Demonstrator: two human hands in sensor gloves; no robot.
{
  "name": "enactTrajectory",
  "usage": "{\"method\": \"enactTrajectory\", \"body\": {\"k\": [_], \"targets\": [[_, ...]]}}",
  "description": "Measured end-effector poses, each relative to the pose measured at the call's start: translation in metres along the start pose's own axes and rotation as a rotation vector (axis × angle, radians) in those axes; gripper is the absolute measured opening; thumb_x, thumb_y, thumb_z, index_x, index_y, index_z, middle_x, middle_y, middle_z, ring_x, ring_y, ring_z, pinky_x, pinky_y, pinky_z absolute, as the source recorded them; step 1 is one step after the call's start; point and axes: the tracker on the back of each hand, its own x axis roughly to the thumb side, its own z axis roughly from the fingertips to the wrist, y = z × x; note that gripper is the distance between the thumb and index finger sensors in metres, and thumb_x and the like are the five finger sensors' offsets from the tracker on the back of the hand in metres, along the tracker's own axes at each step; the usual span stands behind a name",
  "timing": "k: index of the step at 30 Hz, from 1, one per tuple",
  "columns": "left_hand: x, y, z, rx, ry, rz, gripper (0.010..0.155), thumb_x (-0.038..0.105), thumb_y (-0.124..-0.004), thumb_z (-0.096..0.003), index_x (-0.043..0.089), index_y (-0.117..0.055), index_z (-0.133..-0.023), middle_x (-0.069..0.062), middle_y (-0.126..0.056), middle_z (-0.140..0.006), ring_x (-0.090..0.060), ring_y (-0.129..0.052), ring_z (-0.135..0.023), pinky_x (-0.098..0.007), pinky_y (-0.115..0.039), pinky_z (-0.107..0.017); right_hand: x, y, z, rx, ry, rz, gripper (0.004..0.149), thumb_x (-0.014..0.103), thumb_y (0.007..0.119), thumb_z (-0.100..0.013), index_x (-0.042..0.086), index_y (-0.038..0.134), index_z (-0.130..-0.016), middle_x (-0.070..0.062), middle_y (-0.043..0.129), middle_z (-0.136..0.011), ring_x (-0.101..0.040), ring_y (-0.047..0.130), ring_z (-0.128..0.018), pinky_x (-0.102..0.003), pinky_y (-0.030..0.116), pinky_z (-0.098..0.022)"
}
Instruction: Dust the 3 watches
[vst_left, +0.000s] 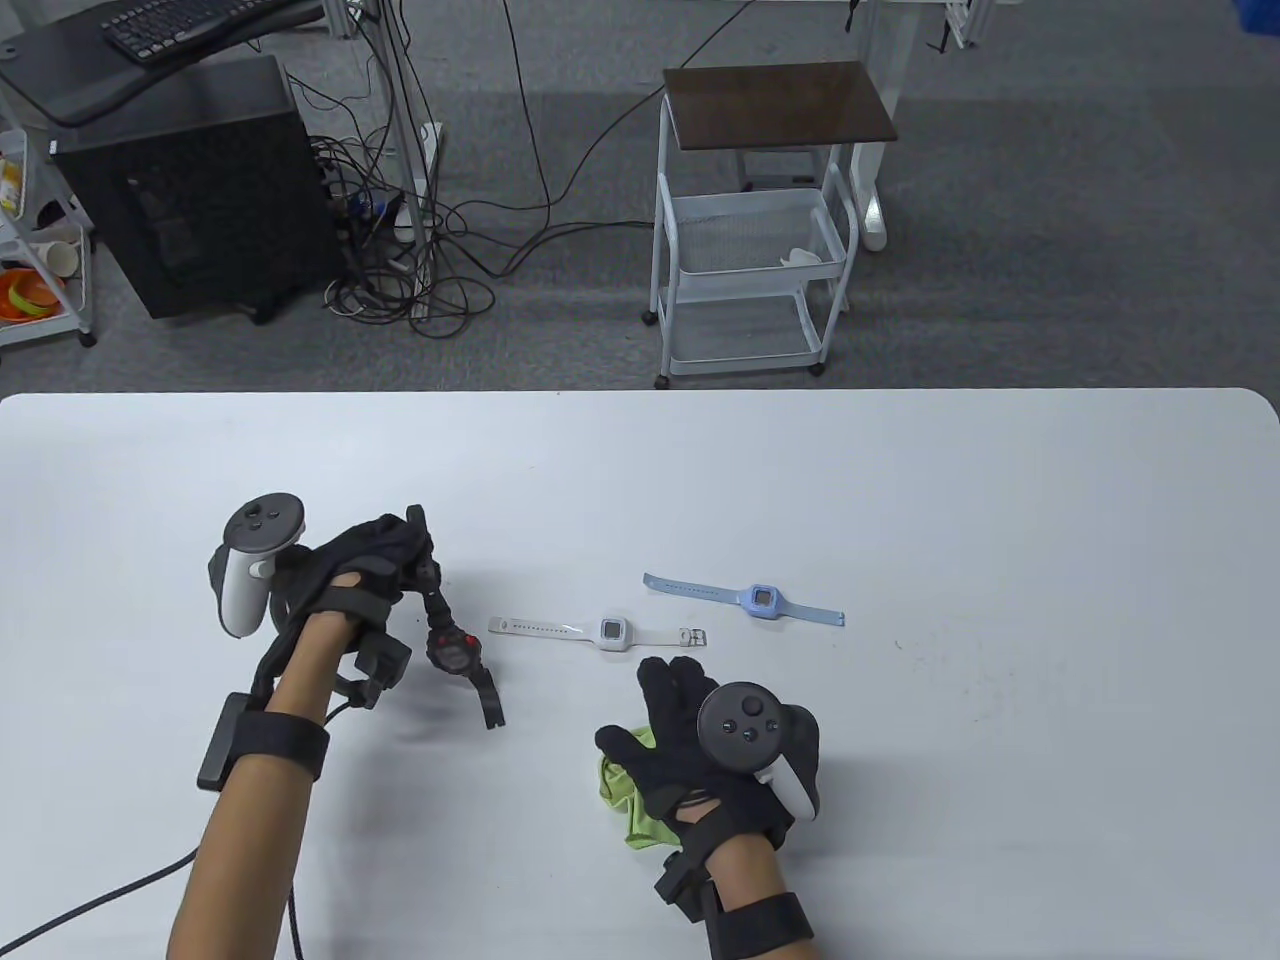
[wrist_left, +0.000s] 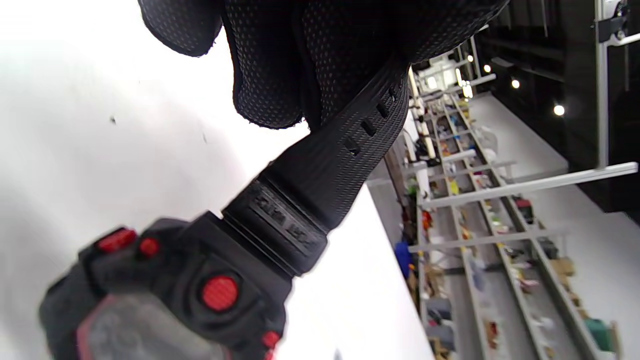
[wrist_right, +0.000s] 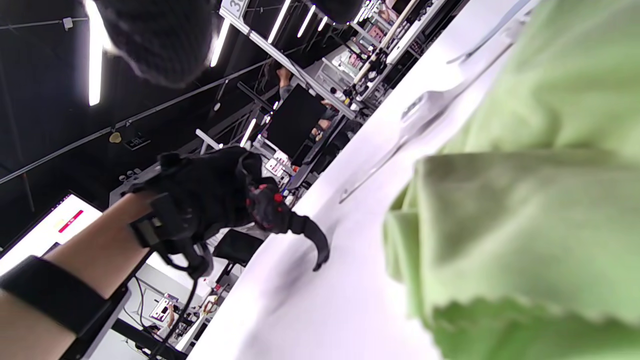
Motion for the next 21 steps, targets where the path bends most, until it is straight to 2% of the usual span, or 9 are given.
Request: {"method": "enactTrajectory", "body": {"k": [7, 14, 19, 21], "targets": [[-0.005, 0.001, -0.028, 0.102, 0.056, -0.216, 0.044, 0.046, -0.068, -0.0614, 0.017, -0.071, -0.093, 0.006, -0.095, -0.073, -0.022, -0.094, -0.083, -0.053, -0.068, -0.069, 0.0, 0.0, 0.0, 0.002, 0.0, -0.008, 0.091, 0.064, 0.07, -0.043, 0.006, 0.036, -0.105, -0.035, 0.023, -0.105, -0.066, 0.029, -0.089, -0.083, 0.009, -0.046], [-0.012, -0.007, -0.049, 0.145, 0.066, -0.324, 0.044, 0.046, -0.068, -0.0612, 0.018, -0.069, -0.095, 0.007, -0.094, -0.076, -0.022, -0.092, -0.087, -0.053, -0.066, -0.07, 0.001, 0.004, -0.001, 0.024, -0.002, -0.014, 0.089, 0.063, 0.069, -0.043, 0.006, 0.038, -0.104, -0.035, 0.023, -0.105, -0.066, 0.029, -0.089, -0.083, 0.008, -0.046], [-0.018, -0.013, -0.057, 0.145, 0.088, -0.357, 0.043, 0.049, -0.069, -0.0607, 0.028, -0.069, -0.098, 0.007, -0.087, -0.089, -0.025, -0.07, -0.103, -0.058, -0.052, -0.076, 0.0, 0.004, -0.002, 0.021, -0.003, -0.026, 0.089, 0.063, 0.069, -0.044, 0.006, 0.038, -0.104, -0.035, 0.024, -0.105, -0.067, 0.029, -0.089, -0.083, 0.008, -0.045], [-0.021, -0.015, -0.06, 0.121, 0.106, -0.361, 0.043, 0.05, -0.069, -0.0604, 0.031, -0.07, -0.099, -0.002, -0.07, -0.106, -0.03, -0.051, -0.111, -0.06, -0.042, -0.077, 0.001, 0.004, -0.002, 0.021, -0.004, -0.024, 0.089, 0.063, 0.069, -0.044, 0.006, 0.038, -0.104, -0.035, 0.024, -0.105, -0.067, 0.029, -0.089, -0.083, 0.008, -0.045]]}}
